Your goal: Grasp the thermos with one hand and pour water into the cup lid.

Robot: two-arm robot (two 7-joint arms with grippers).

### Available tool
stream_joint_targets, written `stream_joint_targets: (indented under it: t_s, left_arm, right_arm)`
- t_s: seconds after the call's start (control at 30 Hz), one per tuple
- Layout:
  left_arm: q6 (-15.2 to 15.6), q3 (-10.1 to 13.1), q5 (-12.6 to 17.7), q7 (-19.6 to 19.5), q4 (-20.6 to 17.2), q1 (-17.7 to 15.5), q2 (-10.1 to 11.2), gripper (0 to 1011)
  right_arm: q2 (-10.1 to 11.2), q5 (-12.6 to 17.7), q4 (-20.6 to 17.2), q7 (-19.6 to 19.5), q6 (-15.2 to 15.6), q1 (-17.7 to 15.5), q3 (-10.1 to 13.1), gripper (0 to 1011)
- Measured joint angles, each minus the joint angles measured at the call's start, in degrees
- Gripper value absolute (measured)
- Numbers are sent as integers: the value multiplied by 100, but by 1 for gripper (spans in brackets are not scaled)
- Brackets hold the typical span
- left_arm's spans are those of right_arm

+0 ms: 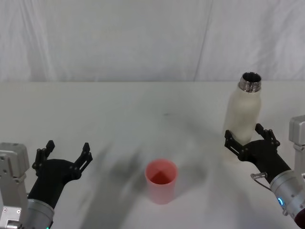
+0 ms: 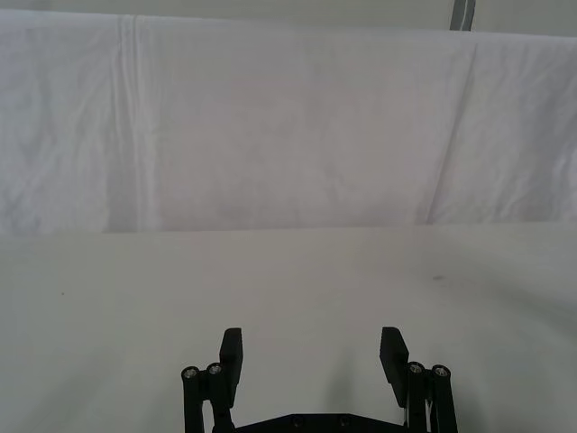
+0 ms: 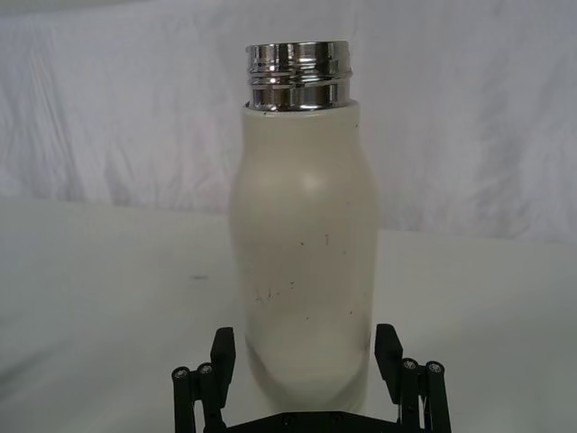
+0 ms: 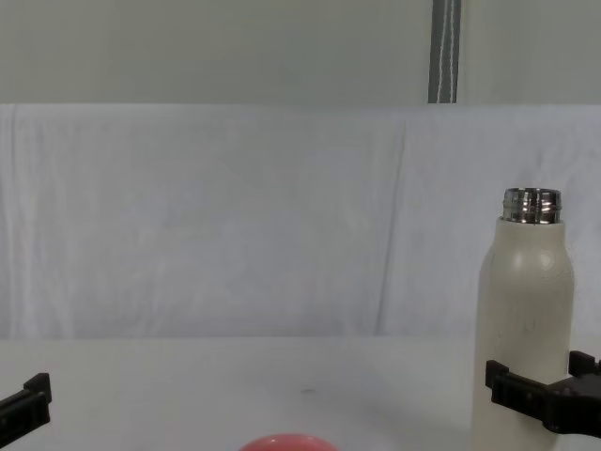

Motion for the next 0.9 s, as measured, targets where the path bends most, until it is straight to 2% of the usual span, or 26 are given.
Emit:
stream_joint_targets:
  t_s: [0.53, 0.9]
  left_arm:
    - [0, 0, 0, 0, 0, 0, 0, 1001]
    - [0, 0, 0, 0, 0, 0, 0, 1001]
  right_arm:
    - [-37, 166, 280, 57, -16, 248, 23, 1001]
    - [-39, 187, 408, 87, 7, 407, -58, 1001]
